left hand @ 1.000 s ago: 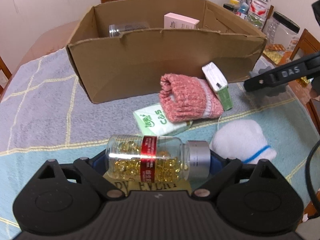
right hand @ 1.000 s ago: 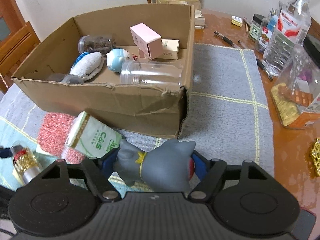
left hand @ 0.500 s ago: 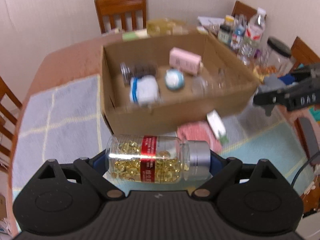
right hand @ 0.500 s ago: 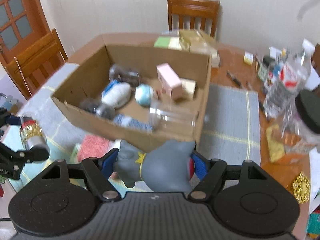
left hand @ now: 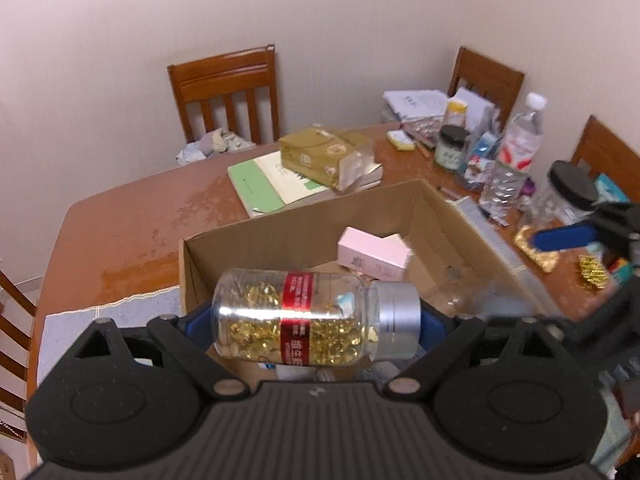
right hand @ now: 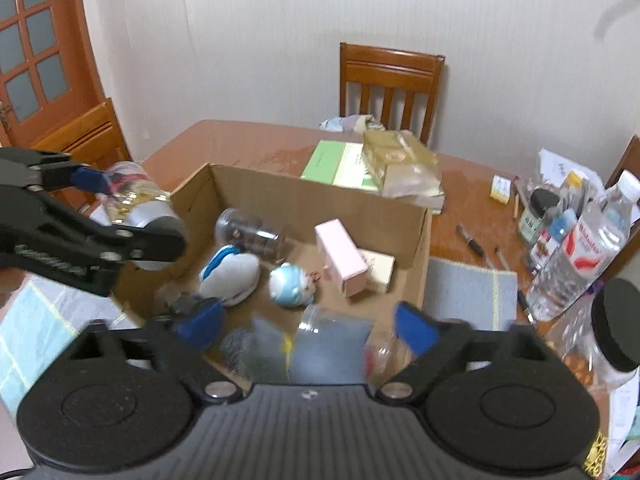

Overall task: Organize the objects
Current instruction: 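Carry the capsule bottle with the left tool into the box while the right tool drops the grey toy there, then bring both open tools back over the remaining items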

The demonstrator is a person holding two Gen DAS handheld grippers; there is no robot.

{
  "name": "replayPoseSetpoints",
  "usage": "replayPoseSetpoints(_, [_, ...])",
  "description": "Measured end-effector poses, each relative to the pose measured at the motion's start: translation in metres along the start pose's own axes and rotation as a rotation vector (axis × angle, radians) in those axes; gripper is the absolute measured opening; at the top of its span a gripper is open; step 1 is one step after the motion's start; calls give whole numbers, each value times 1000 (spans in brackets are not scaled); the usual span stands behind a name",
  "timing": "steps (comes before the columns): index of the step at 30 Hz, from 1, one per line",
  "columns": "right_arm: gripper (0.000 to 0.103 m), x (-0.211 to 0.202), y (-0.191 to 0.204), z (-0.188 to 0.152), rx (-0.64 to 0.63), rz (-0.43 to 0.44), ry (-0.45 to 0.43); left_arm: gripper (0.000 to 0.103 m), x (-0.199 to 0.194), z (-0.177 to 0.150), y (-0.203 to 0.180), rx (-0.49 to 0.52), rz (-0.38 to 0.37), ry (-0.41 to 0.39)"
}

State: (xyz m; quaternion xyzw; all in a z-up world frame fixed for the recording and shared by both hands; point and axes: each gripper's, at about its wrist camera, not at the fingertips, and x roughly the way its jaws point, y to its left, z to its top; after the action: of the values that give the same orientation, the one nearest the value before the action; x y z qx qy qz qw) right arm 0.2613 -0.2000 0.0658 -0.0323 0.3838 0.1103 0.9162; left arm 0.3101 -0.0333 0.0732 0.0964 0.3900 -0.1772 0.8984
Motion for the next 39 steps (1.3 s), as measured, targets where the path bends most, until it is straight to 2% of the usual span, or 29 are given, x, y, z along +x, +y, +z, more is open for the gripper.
replayPoseSetpoints(2, [103, 1, 2, -2, -17, -8, 7, 97, 8, 2, -2, 3, 66, -1])
replayPoseSetpoints(3, [103, 1, 2, -4, -20, -12, 10, 97, 10, 2, -4, 15, 76, 2])
replayPoseSetpoints(7, [103, 3, -1, -15, -1, -11, 43, 97, 7, -4, -4, 18, 26, 11])
replayPoseSetpoints(16, [103, -4, 11, -52, 63, -29, 67, 100, -16, -36, -7, 13, 19, 16])
replayPoseSetpoints(18, [103, -7, 17, -63, 57, -10, 62, 100, -21, -46, -7, 14, 10, 23])
replayPoseSetpoints(22, [103, -8, 33, -83, 24, -20, 62, 100, -30, -65, -8, 18, 25, 28])
replayPoseSetpoints(25, [103, -6, 43, -99, 22, 5, 75, 100, -35, -81, -6, 11, 32, 26])
replayPoseSetpoints(28, [103, -3, 55, -114, 1, 11, 73, 100, -36, -100, -7, 37, 72, 20])
replayPoseSetpoints(34, [103, 4, 88, -142, -82, 12, 82, 100, -23, -140, -3, 2, 49, 91])
replayPoseSetpoints(39, [103, 7, 111, -160, -166, 54, 101, 100, -13, -163, -1, -35, 53, 148])
